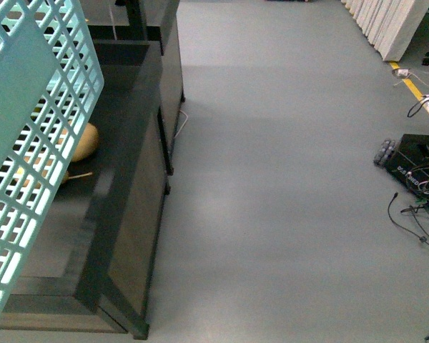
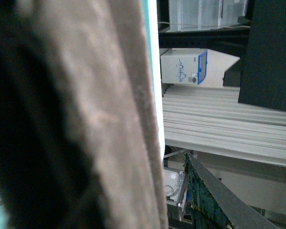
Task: Pick lemon and mango into basket
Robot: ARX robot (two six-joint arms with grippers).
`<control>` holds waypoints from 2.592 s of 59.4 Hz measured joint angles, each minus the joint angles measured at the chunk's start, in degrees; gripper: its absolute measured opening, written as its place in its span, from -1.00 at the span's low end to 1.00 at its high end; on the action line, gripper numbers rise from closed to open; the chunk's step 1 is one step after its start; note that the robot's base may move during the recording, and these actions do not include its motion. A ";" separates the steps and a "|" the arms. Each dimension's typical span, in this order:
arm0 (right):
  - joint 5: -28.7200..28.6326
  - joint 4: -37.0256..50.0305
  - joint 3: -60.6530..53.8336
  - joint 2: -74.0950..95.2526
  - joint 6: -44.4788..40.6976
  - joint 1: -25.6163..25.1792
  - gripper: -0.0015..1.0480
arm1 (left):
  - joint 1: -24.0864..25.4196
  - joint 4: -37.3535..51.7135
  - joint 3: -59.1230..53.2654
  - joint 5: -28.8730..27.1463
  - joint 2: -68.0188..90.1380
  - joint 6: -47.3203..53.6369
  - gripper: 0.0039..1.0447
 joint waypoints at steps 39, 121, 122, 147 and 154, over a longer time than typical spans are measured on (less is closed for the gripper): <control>-0.02 -0.02 0.00 0.00 0.00 0.00 0.83 | 0.00 0.00 0.02 -0.13 -0.04 0.04 -0.47; 0.02 0.02 0.00 0.00 -0.02 0.00 0.83 | 0.02 0.02 0.02 -0.24 -0.09 0.09 -0.47; -0.07 0.00 0.00 0.00 0.02 0.00 0.83 | 0.02 0.02 0.02 -0.24 -0.04 0.22 -0.47; 0.11 0.02 0.00 -0.04 0.02 0.00 0.83 | 0.02 0.04 0.02 -0.15 0.02 0.15 -0.47; 0.02 0.02 0.00 -0.02 0.00 0.00 0.83 | 0.04 0.04 0.02 -0.17 0.00 0.24 -0.47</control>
